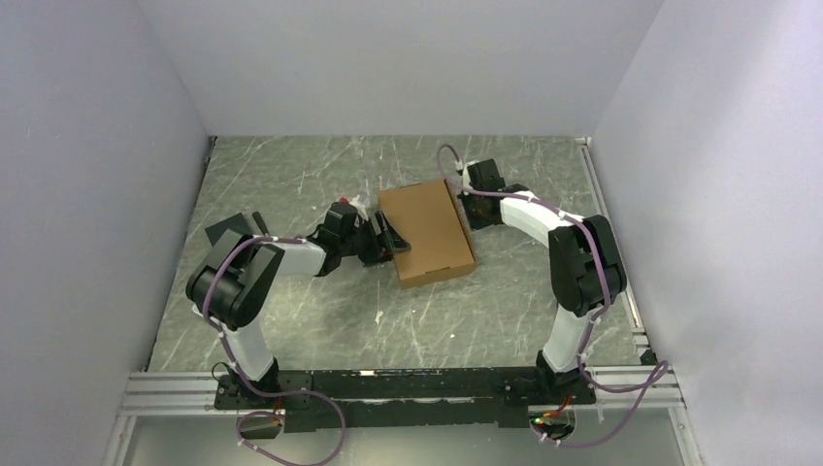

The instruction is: Fold the paper box

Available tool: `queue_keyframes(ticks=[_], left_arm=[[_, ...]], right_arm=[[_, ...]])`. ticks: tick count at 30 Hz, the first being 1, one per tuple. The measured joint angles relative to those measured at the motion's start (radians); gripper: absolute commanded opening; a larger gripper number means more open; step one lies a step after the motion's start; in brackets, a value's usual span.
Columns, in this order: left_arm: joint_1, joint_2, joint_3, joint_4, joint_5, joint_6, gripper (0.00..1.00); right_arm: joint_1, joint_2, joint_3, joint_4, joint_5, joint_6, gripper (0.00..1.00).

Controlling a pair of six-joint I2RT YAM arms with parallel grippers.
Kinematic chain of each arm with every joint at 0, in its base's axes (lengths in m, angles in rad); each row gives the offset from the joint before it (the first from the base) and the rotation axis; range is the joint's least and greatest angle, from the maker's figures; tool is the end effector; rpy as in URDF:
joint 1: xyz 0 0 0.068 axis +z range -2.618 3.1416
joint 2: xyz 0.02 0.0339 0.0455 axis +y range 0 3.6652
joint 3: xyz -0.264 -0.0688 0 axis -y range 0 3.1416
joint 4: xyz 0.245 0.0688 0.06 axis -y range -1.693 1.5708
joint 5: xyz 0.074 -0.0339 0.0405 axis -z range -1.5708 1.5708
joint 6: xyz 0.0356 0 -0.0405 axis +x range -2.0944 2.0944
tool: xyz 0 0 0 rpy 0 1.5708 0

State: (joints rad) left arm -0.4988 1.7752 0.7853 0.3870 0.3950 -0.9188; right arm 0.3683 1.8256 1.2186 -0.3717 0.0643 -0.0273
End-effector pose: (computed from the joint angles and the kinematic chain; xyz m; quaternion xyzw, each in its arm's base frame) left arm 0.2975 -0.1776 0.1395 -0.0916 0.8679 -0.4288 0.2333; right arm 0.3583 0.1358 0.1876 -0.1787 0.9392 0.0192 0.2926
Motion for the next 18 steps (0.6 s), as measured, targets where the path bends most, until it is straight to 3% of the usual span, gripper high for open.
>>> queue_keyframes(ticks=[7, 12, 18], left_arm=[[0.014, -0.055, -0.045, -0.005, 0.006, -0.003, 0.80], [0.018, -0.055, -0.045, 0.019, 0.028, -0.010, 0.79], [0.034, -0.036, -0.063, 0.041, 0.026, -0.014, 0.82]], right_arm=[[-0.044, -0.058, -0.032, -0.006, 0.005, -0.007, 0.00], [0.051, -0.083, -0.098, -0.009, -0.048, -0.006, 0.00], [0.126, -0.087, -0.109, -0.032, 0.020, -0.026, 0.00]])
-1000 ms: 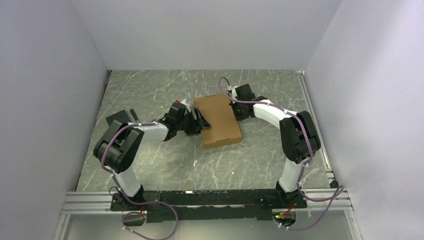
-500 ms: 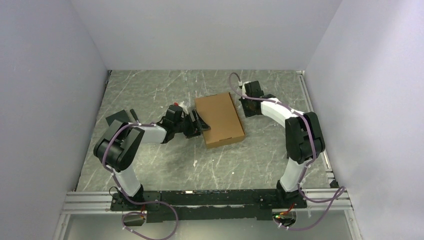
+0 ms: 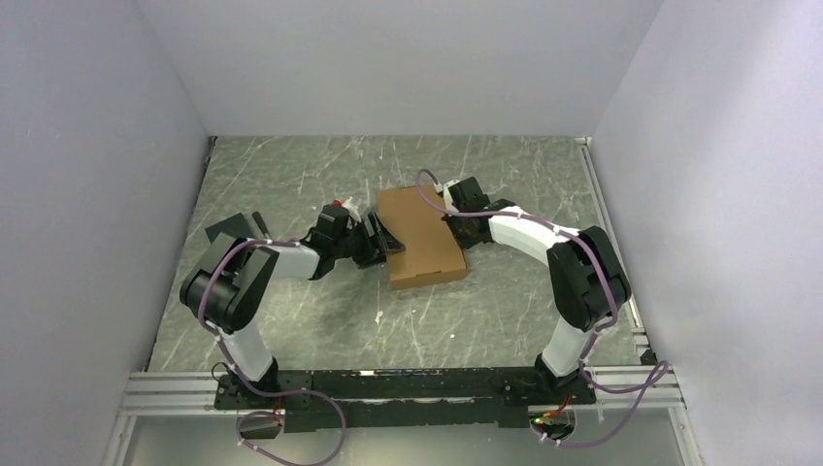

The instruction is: Fold the paper box

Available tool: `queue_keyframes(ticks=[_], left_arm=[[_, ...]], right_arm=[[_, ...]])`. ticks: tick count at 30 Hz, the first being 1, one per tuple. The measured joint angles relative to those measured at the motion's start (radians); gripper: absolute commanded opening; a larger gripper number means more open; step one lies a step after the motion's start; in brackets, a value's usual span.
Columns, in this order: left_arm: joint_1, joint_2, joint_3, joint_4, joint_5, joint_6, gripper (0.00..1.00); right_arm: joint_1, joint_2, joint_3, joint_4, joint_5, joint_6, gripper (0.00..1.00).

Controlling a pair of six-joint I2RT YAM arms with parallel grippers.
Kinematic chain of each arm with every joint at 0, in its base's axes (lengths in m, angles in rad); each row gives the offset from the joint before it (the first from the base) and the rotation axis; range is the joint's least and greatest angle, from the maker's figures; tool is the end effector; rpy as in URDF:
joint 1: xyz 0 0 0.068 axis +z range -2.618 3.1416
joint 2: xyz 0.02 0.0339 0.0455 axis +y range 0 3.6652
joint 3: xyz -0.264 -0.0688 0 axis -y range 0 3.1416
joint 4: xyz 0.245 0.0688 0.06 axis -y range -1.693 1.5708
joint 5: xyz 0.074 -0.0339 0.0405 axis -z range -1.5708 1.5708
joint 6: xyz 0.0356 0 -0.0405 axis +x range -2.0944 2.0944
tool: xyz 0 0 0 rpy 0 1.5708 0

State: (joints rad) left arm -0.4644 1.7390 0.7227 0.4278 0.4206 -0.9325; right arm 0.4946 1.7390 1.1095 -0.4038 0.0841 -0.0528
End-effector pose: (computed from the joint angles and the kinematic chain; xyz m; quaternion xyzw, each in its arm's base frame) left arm 0.2910 -0.1620 0.1380 -0.1042 0.8617 -0.4376 0.2349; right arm 0.3127 0.1652 0.1840 -0.2496 0.9304 0.0186 0.2677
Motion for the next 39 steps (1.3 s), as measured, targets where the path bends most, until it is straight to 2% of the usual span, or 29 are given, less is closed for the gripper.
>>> queue_keyframes(ticks=[4, 7, 14, 18, 23, 29, 30, 31, 34, 37, 38, 39], left_arm=[[-0.004, -0.007, -0.002, -0.004, -0.004, 0.009, 0.92], [0.000, -0.037, -0.012, -0.022, -0.018, 0.017, 0.93], [0.084, -0.033, 0.071, -0.075, 0.002, 0.056, 0.92], [0.123, 0.056, 0.193, -0.096, 0.040, 0.080, 0.86], [0.122, 0.173, 0.252, -0.095, 0.098, 0.083, 0.84], [0.125, 0.182, 0.238, -0.065, 0.127, 0.077, 0.88], [0.122, 0.173, 0.227, -0.058, 0.127, 0.077, 0.89], [0.120, 0.160, 0.212, -0.057, 0.124, 0.078, 0.90], [0.115, 0.062, 0.130, -0.071, 0.104, 0.084, 0.94], [0.111, -0.099, 0.037, -0.072, 0.064, 0.092, 0.99], [0.111, -0.166, 0.002, -0.066, 0.046, 0.095, 1.00], [0.111, -0.218, -0.027, -0.056, 0.033, 0.097, 0.99]], right_arm=[[-0.033, -0.001, 0.010, -0.007, 0.011, -0.037, 0.00], [-0.088, 0.015, 0.074, -0.019, 0.007, -0.062, 0.00], [-0.161, 0.272, 0.478, -0.015, -0.016, -0.079, 0.00], [-0.144, 0.393, 0.607, -0.037, -0.063, -0.067, 0.00], [-0.066, 0.431, 0.584, -0.057, -0.041, -0.050, 0.00], [-0.061, 0.384, 0.539, -0.037, 0.039, -0.044, 0.00], [-0.068, 0.364, 0.511, -0.020, 0.049, -0.048, 0.03], [-0.073, 0.339, 0.480, -0.006, 0.055, -0.054, 0.15], [-0.117, 0.182, 0.307, 0.032, 0.033, -0.121, 0.52], [-0.201, -0.021, 0.152, 0.066, -0.071, -0.179, 0.92], [-0.240, -0.111, 0.095, 0.087, -0.137, -0.196, 0.98], [-0.270, -0.171, 0.062, 0.102, -0.193, -0.189, 0.99]])
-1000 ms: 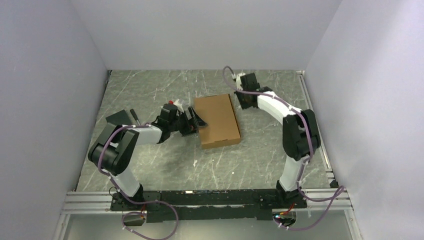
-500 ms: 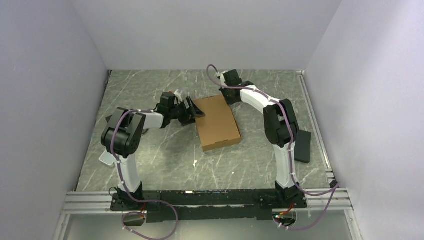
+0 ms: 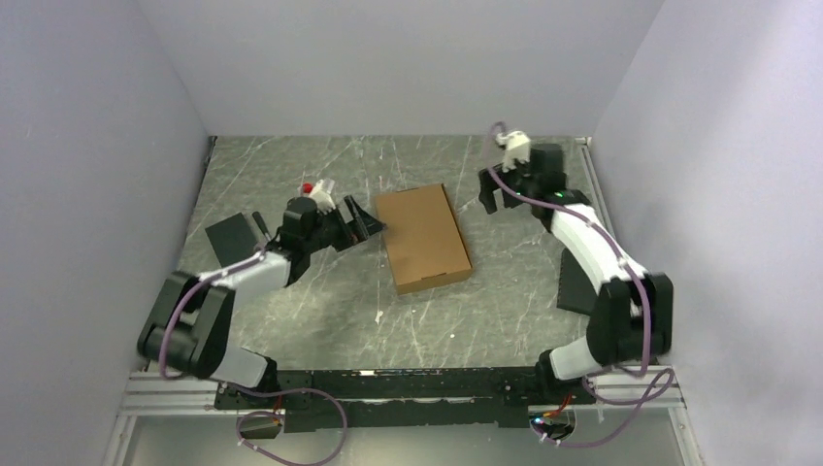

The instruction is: Fold the paper box

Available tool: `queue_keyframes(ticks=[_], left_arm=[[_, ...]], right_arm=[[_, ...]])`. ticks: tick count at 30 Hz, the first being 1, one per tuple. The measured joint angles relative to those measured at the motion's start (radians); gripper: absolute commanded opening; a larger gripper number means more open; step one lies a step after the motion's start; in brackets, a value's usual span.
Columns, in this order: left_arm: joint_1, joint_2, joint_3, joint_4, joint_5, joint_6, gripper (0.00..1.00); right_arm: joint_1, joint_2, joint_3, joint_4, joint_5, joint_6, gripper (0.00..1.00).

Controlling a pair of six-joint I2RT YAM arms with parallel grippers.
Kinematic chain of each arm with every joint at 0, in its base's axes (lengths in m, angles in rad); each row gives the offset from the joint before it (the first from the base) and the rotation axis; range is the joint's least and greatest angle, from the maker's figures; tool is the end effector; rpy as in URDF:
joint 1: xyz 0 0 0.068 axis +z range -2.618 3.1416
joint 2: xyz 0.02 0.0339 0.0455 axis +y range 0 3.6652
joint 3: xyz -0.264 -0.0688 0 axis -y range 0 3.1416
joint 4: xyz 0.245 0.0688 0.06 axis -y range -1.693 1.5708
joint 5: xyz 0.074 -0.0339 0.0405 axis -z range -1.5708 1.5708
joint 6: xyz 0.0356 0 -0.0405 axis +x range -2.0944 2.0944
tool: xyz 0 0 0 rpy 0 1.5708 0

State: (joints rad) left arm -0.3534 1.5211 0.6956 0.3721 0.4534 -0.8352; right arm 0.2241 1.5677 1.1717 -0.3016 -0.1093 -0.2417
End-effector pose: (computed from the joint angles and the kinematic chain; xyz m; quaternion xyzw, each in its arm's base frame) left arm 0.2877 -0.1228 0.1914 -0.0814 0.8308 -0.4471 0.3212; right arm 0.3425 0.0821 0.2681 -0.2313 0.8751 0.0458 0.4226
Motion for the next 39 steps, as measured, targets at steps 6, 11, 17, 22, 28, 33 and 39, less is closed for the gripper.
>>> queue_keyframes(ticks=[6, 11, 17, 22, 28, 33, 39], left_arm=[[0.004, -0.182, -0.192, 0.155, -0.041, -0.051, 0.99], [0.006, -0.182, -0.320, 0.208, -0.038, -0.127, 0.98], [0.006, -0.168, -0.342, 0.256, -0.024, -0.160, 0.97], [-0.013, -0.056, -0.315, 0.284, -0.021, -0.182, 0.98], [-0.044, 0.092, -0.228, 0.287, -0.020, -0.209, 0.98], [-0.047, 0.174, -0.178, 0.345, -0.003, -0.239, 0.99], [-0.047, 0.238, -0.162, 0.438, 0.007, -0.278, 1.00]], right_arm=[[-0.159, -0.140, -0.168, 0.262, -0.510, 0.201, 1.00], [-0.134, 0.071, -0.175, 0.303, -0.668, 0.314, 1.00], [-0.111, 0.251, -0.136, 0.254, -0.700, 0.362, 0.94], [-0.077, 0.297, -0.100, 0.232, -0.705, 0.371, 0.74], [-0.063, 0.325, -0.088, 0.225, -0.714, 0.394, 0.46], [-0.093, 0.348, -0.074, 0.220, -0.761, 0.420, 0.32], [-0.129, 0.386, -0.060, 0.223, -0.840, 0.454, 0.27]])
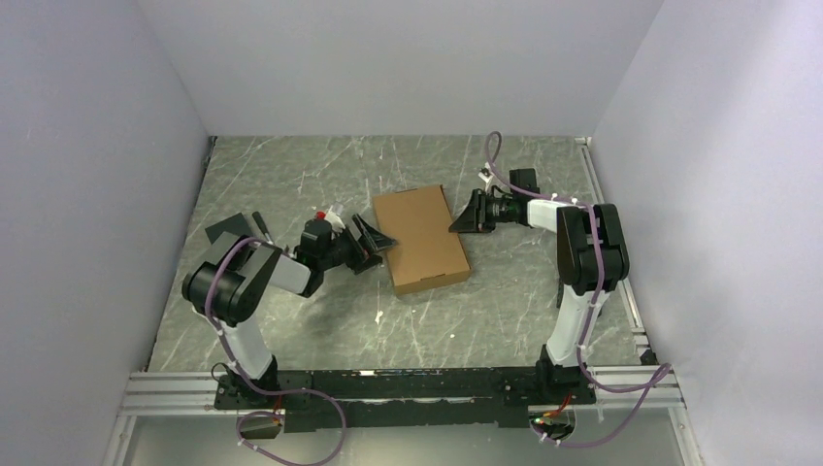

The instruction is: Fold the paper box

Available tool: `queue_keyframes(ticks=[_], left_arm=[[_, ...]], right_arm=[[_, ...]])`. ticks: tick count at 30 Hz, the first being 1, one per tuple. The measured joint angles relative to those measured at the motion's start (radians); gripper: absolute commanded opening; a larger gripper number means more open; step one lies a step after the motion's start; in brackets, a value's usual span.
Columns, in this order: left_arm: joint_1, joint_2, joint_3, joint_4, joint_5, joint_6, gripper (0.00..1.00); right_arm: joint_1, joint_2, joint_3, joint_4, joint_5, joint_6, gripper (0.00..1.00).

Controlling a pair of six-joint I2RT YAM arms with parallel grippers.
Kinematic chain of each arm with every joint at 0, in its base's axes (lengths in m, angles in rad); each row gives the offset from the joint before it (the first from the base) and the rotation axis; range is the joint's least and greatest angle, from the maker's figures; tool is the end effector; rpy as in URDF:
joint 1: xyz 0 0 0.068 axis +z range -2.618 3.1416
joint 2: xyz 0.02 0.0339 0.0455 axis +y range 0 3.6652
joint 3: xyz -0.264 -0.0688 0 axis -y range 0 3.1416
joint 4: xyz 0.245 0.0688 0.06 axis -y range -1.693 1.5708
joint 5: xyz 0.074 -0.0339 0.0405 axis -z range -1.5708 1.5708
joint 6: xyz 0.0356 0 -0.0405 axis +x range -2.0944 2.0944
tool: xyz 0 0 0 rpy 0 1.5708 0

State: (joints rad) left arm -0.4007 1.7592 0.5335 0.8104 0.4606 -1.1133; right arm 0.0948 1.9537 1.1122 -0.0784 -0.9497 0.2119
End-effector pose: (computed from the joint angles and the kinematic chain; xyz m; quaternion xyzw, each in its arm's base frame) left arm 0.2753 -0.1338 0.1198 -0.1676 0.8078 -0.5042 0.2552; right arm 0.3796 0.0652 0.1403 -0.0966 0.8498 0.4716 0.2148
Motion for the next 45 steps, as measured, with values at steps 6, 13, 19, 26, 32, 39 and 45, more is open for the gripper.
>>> queue_keyframes(ticks=[6, 13, 19, 26, 32, 39, 45], left_arm=[[0.000, 0.070, 0.022, 0.092, 0.027, -0.043, 1.00], [0.002, 0.079, 0.050, 0.055, 0.034, -0.054, 0.99], [-0.002, 0.090, 0.075, 0.037, 0.041, -0.053, 1.00], [-0.018, -0.018, 0.064, -0.114, 0.001, 0.009, 0.99], [-0.019, -0.121, 0.055, -0.211, -0.025, 0.062, 1.00], [-0.018, -0.075, 0.012, -0.159, -0.015, 0.044, 1.00], [-0.018, 0.004, 0.011, -0.010, 0.020, -0.012, 1.00]], right_arm=[[-0.011, 0.018, 0.006, 0.003, -0.031, 0.016, 0.26], [-0.017, 0.026, 0.011, -0.002, -0.039, 0.018, 0.25], [-0.031, 0.029, 0.014, -0.007, -0.043, 0.018, 0.24], [-0.048, 0.030, 0.014, -0.014, -0.051, 0.022, 0.22], [-0.061, 0.031, 0.014, -0.022, -0.055, 0.025, 0.22], [-0.089, 0.046, 0.014, -0.022, -0.087, 0.037, 0.21], [-0.113, 0.056, 0.014, -0.023, -0.113, 0.047, 0.21]])
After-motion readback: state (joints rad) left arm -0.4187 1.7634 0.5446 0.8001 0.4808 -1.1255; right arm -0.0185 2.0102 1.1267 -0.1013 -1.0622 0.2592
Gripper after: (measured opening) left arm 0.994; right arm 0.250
